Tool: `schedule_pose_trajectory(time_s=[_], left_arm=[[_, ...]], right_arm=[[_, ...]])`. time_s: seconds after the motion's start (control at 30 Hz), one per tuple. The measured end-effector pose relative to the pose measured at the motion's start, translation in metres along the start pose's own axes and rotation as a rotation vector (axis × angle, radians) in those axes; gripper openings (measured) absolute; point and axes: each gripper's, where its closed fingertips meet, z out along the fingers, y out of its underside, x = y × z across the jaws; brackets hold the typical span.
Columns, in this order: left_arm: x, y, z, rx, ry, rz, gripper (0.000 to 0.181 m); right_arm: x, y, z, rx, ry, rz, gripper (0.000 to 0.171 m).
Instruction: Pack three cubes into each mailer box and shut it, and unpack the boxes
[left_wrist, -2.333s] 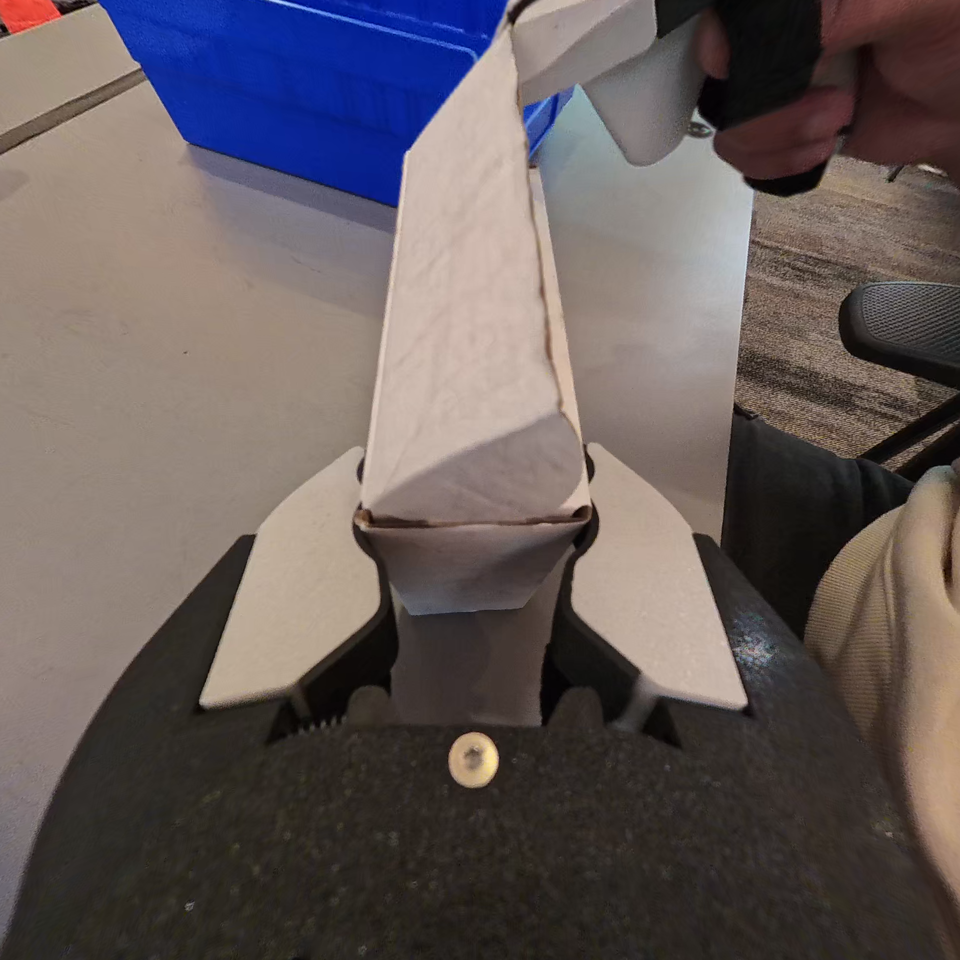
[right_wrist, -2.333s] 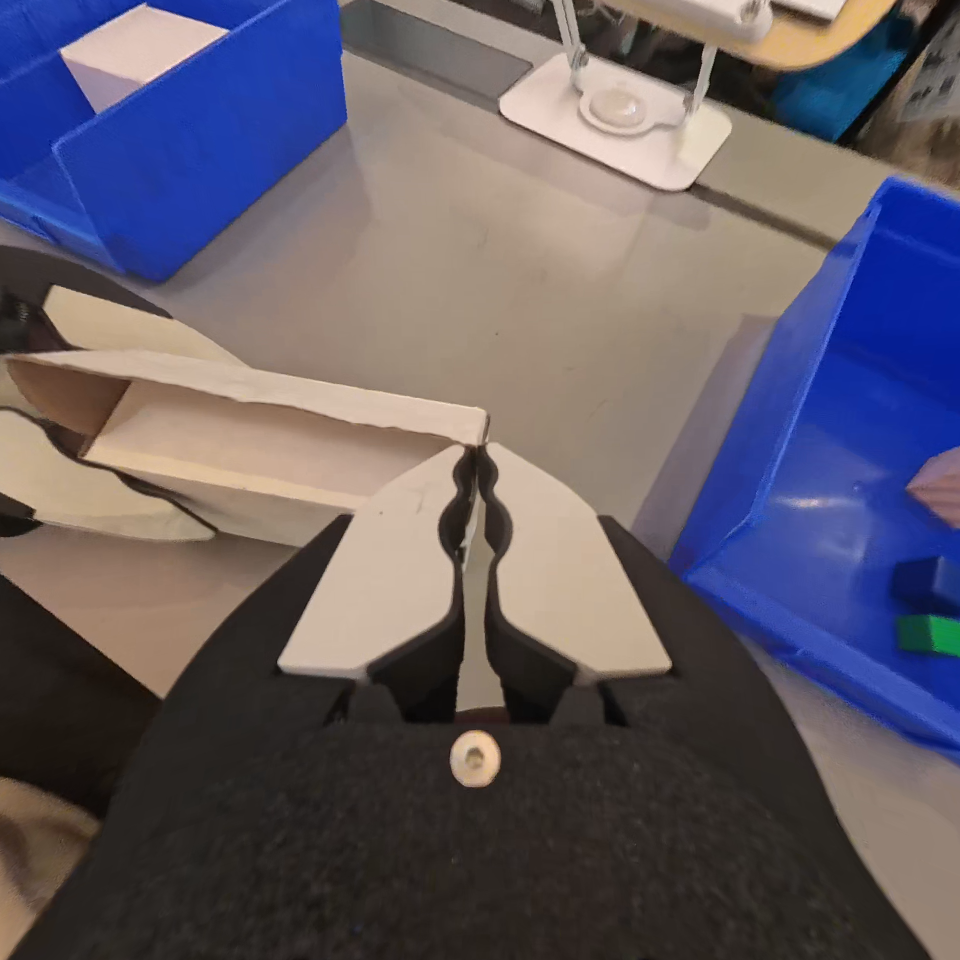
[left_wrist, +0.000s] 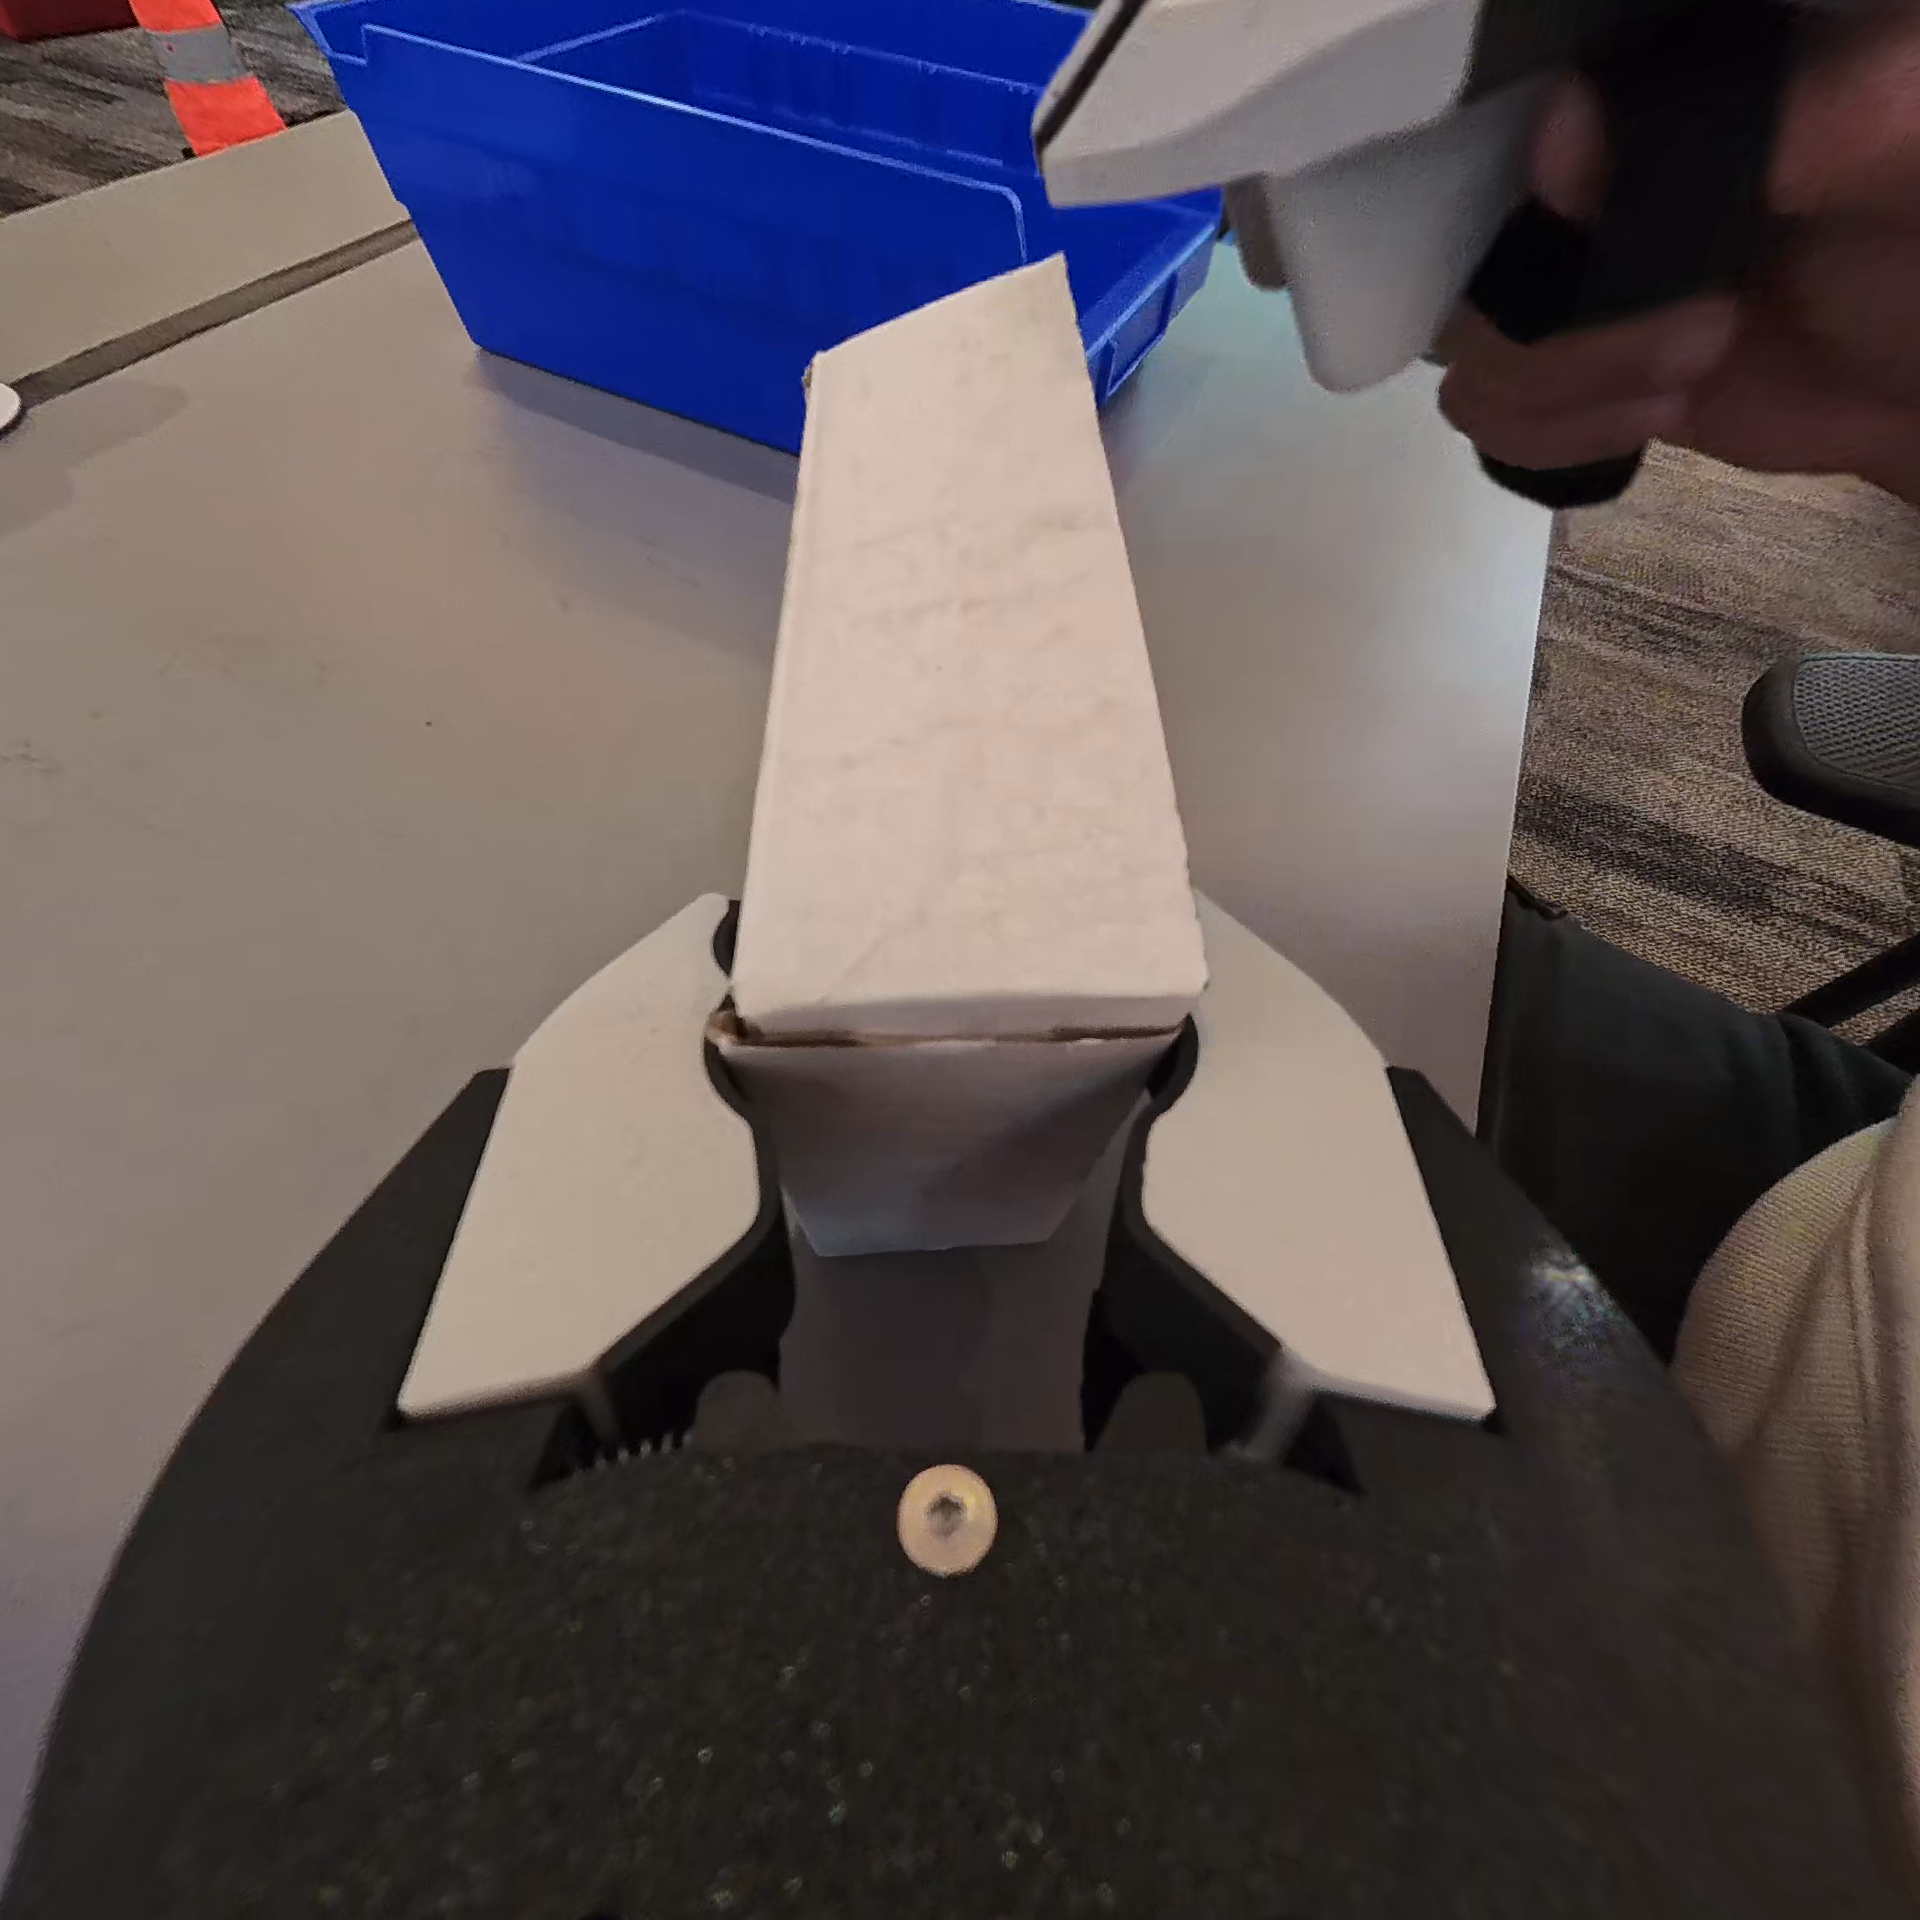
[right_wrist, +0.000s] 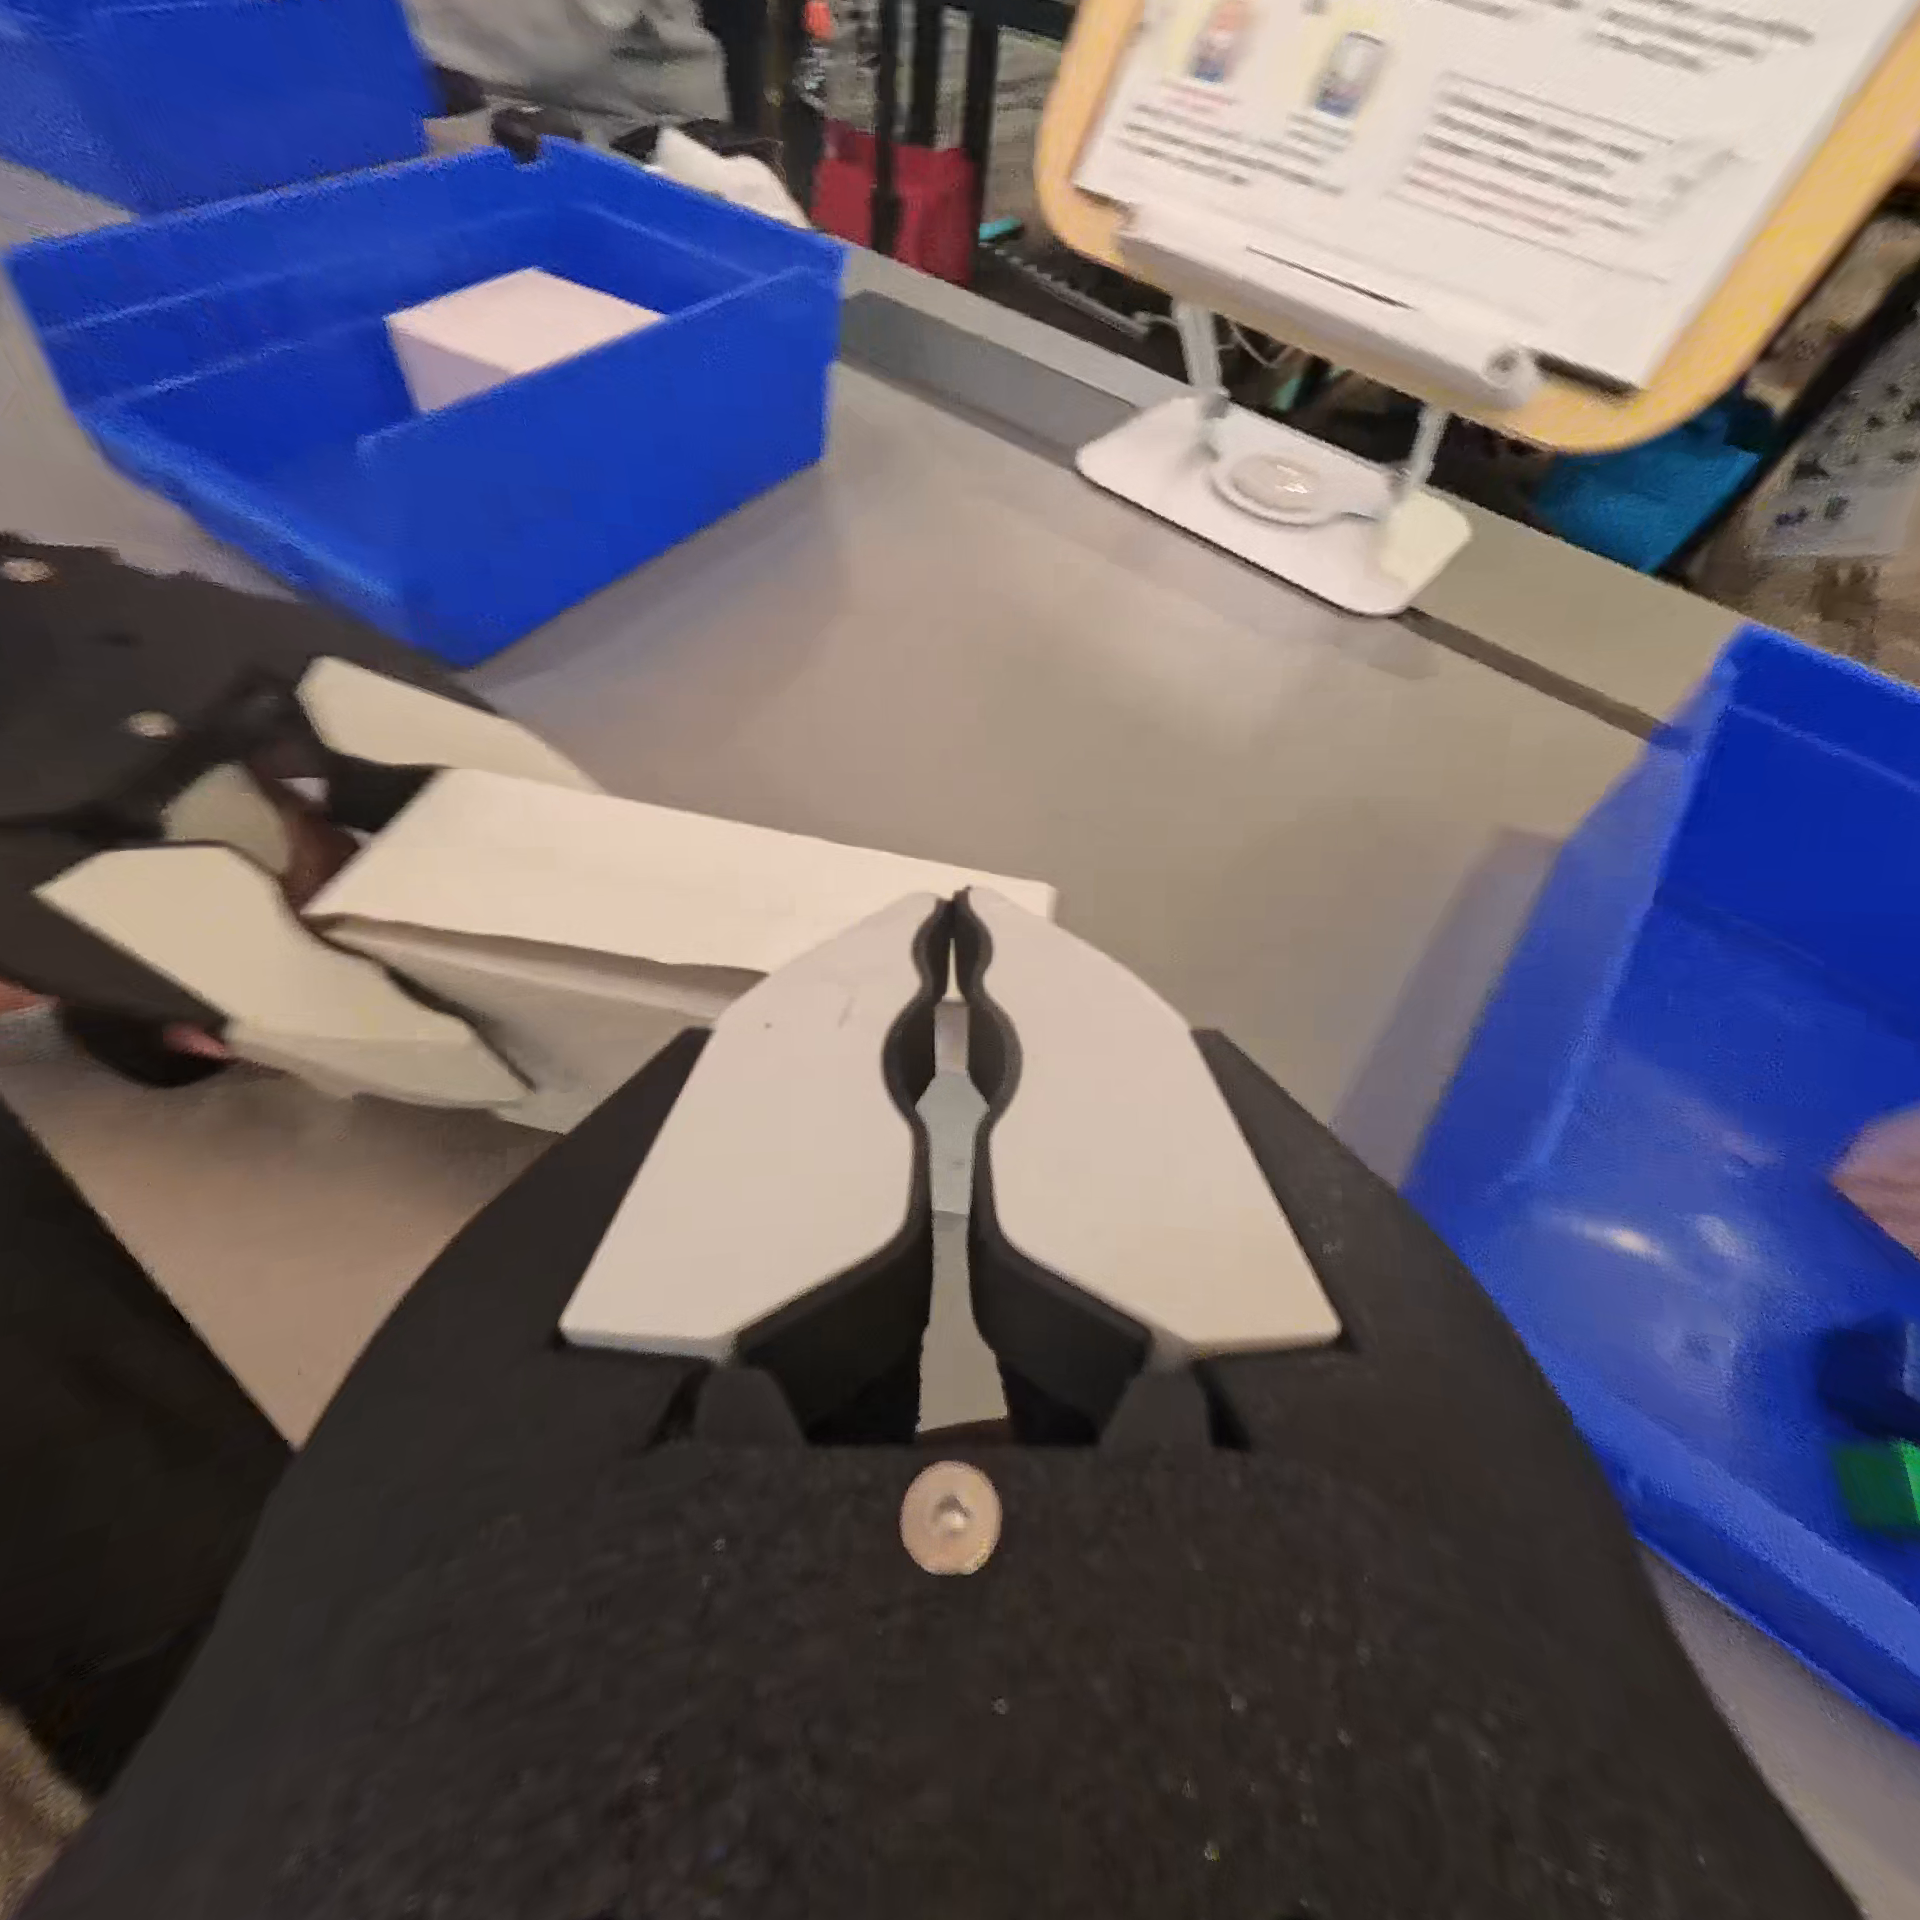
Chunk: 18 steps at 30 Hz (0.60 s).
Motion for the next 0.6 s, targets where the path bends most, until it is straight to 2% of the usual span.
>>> schedule_pose_trajectory(time_s=[0.1, 0.23, 0.33, 0.57, 0.6], left_arm=[[0.0, 0.0, 0.0, 0.003, -0.002, -0.002, 0.073], [0.0, 0.0, 0.001, 0.004, 0.0, -0.006, 0.073], [0.0, 0.0, 0.001, 0.003, 0.001, -0.006, 0.074], [0.0, -0.001, 0.001, 0.012, 0.012, -0.011, 0.073], [0.0, -0.001, 0.001, 0.013, 0.012, -0.012, 0.074]], right_arm=[[0.016, 0.017, 0.002, -0.004, 0.001, 0.059, 0.0], [0.015, 0.028, 0.005, 0.007, 0.027, 0.017, 0.0], [0.013, 0.036, 0.008, -0.005, -0.003, 0.071, 0.001], [0.013, 0.034, 0.007, 0.046, -0.014, 0.163, 0.0], [0.003, 0.03, 0.006, 0.068, -0.056, 0.174, 0.0]])
